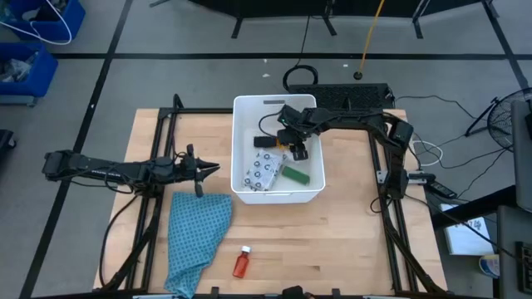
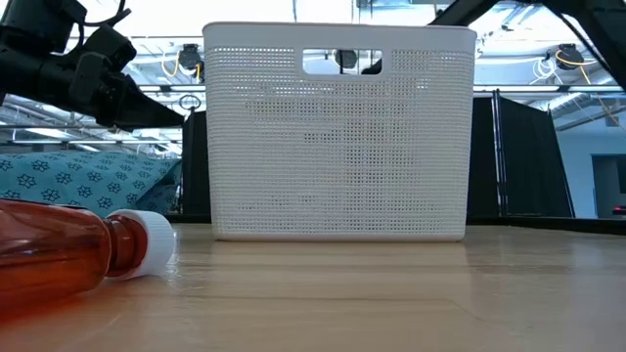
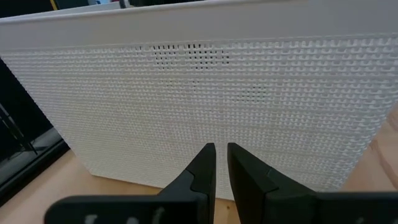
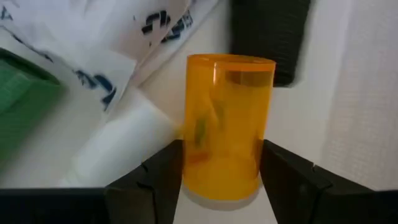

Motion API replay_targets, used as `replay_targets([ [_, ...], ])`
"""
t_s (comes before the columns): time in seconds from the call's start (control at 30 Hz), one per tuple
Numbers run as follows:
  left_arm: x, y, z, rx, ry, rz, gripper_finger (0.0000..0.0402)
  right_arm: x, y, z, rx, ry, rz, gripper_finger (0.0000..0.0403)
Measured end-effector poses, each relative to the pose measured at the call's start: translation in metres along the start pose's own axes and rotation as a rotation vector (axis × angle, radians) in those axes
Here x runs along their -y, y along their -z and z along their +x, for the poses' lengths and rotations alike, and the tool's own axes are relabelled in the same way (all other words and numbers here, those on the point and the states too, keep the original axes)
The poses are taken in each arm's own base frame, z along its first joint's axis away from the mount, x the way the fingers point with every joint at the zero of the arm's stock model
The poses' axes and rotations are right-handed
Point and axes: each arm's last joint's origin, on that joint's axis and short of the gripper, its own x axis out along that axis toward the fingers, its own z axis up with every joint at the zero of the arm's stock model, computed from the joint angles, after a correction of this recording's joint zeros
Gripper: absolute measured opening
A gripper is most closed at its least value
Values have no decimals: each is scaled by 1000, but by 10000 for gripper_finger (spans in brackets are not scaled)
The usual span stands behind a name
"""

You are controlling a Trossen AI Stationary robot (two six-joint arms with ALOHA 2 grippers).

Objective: Pick & place medical supplies in basket/bin
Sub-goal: Put the orange pill bottle into the white bin, then put the red bottle into the white bin

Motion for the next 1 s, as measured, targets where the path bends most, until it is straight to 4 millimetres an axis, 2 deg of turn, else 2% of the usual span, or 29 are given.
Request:
replay_targets([
  [0.13,0,0,0,0,6,-2,47,-4,5,6,-56,-37,3,182],
  [0.23,1,0,0,0,24,-8,47,-2,2,2,-30,-12,16,185],
  [0.53,1,0,0,1,25,-18,47,1,-2,-22,11,85,21,244],
  [0.7,1,0,0,1,25,-26,47,2,-1,-29,-3,131,83,269],
  [0.87,1,2,0,-17,25,-36,47,3,-2,-59,27,226,95,271],
  [1.0,1,3,0,-34,25,-36,47,-3,-4,-107,146,290,106,257],
])
